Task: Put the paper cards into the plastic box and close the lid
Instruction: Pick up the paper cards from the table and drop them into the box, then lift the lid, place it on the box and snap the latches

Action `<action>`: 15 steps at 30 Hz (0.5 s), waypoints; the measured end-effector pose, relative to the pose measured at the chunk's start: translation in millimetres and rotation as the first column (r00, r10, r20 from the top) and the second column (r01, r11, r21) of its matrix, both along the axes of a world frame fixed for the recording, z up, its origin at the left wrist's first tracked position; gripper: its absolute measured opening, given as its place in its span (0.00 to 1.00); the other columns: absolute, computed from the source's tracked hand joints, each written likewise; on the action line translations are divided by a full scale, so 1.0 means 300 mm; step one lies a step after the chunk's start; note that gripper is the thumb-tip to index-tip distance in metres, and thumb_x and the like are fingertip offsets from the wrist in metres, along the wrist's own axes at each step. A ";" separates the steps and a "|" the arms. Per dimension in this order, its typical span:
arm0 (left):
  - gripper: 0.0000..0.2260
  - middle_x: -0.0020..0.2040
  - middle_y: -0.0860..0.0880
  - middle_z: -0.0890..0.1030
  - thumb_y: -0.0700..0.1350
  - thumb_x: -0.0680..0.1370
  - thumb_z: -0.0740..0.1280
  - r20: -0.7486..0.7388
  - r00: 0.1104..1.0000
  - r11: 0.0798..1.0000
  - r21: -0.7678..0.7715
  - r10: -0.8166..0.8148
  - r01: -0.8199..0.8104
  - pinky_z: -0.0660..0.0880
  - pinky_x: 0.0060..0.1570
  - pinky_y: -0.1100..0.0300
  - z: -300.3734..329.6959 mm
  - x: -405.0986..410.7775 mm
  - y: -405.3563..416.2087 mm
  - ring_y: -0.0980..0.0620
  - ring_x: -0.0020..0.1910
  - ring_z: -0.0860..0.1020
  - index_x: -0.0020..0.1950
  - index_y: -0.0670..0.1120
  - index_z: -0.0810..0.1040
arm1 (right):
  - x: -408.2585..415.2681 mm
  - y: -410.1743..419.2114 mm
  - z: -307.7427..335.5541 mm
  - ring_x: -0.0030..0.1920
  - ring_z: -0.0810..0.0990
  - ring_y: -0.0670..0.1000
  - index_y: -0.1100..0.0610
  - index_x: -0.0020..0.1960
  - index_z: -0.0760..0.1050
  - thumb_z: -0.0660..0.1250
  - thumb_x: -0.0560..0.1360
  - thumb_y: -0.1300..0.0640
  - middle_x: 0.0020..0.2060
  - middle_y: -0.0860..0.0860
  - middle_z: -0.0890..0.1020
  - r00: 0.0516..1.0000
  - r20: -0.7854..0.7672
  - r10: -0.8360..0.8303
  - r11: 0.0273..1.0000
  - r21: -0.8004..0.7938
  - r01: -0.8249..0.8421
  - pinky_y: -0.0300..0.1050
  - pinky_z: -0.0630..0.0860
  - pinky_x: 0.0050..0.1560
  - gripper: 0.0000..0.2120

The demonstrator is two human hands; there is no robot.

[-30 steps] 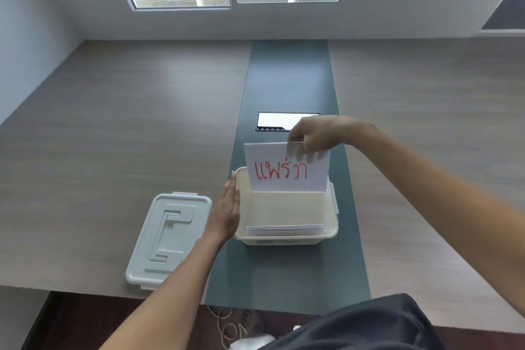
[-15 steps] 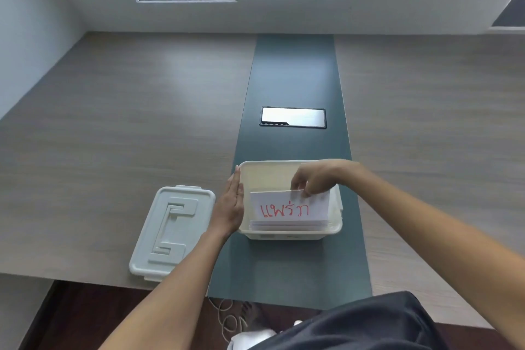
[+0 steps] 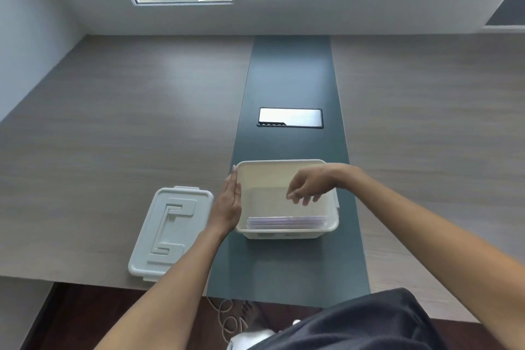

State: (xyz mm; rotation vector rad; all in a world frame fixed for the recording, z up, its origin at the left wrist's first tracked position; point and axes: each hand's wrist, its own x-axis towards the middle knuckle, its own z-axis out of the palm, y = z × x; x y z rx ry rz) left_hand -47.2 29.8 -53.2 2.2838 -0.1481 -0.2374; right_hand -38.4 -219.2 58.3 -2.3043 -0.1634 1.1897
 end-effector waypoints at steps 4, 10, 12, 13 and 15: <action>0.24 0.81 0.55 0.55 0.51 0.85 0.49 -0.016 1.000 1.000 0.026 -0.015 0.015 0.55 0.73 0.59 0.013 0.003 0.008 0.54 0.80 0.56 0.82 0.54 0.51 | 0.036 -0.008 0.033 0.51 0.86 0.51 0.56 0.62 0.80 0.63 0.81 0.53 0.53 0.51 0.86 0.983 0.128 -0.128 0.981 0.165 0.106 0.45 0.82 0.53 0.13; 0.24 0.80 0.53 0.60 0.55 0.85 0.49 -0.035 0.998 0.995 0.083 -0.049 0.052 0.60 0.75 0.51 0.069 0.028 0.031 0.53 0.79 0.59 0.81 0.53 0.56 | 0.119 0.037 0.063 0.47 0.85 0.53 0.59 0.62 0.79 0.61 0.81 0.59 0.51 0.55 0.85 0.917 0.267 -0.295 0.923 0.328 0.202 0.46 0.80 0.50 0.12; 0.24 0.81 0.54 0.58 0.56 0.85 0.48 -0.032 0.998 0.989 0.135 -0.056 0.059 0.59 0.76 0.50 0.092 0.040 0.048 0.54 0.79 0.57 0.81 0.52 0.57 | 0.154 0.066 0.063 0.46 0.83 0.52 0.59 0.62 0.79 0.61 0.81 0.61 0.51 0.56 0.85 0.895 0.312 -0.320 0.913 0.352 0.204 0.43 0.79 0.47 0.13; 0.25 0.81 0.55 0.57 0.57 0.84 0.48 -0.021 0.999 0.984 0.168 -0.048 0.051 0.61 0.75 0.49 0.101 0.046 0.062 0.54 0.79 0.58 0.80 0.52 0.58 | 0.174 0.084 0.060 0.47 0.83 0.51 0.58 0.61 0.79 0.61 0.80 0.62 0.51 0.56 0.85 0.884 0.344 -0.317 0.918 0.347 0.194 0.41 0.77 0.46 0.12; 0.24 0.81 0.54 0.57 0.56 0.84 0.48 0.014 1.000 0.966 0.258 -0.008 0.004 0.65 0.72 0.47 0.118 0.052 0.099 0.48 0.77 0.64 0.80 0.51 0.60 | 0.214 0.129 0.050 0.49 0.82 0.50 0.55 0.61 0.80 0.62 0.79 0.60 0.53 0.53 0.84 0.865 0.417 -0.279 0.941 0.300 0.159 0.40 0.75 0.51 0.13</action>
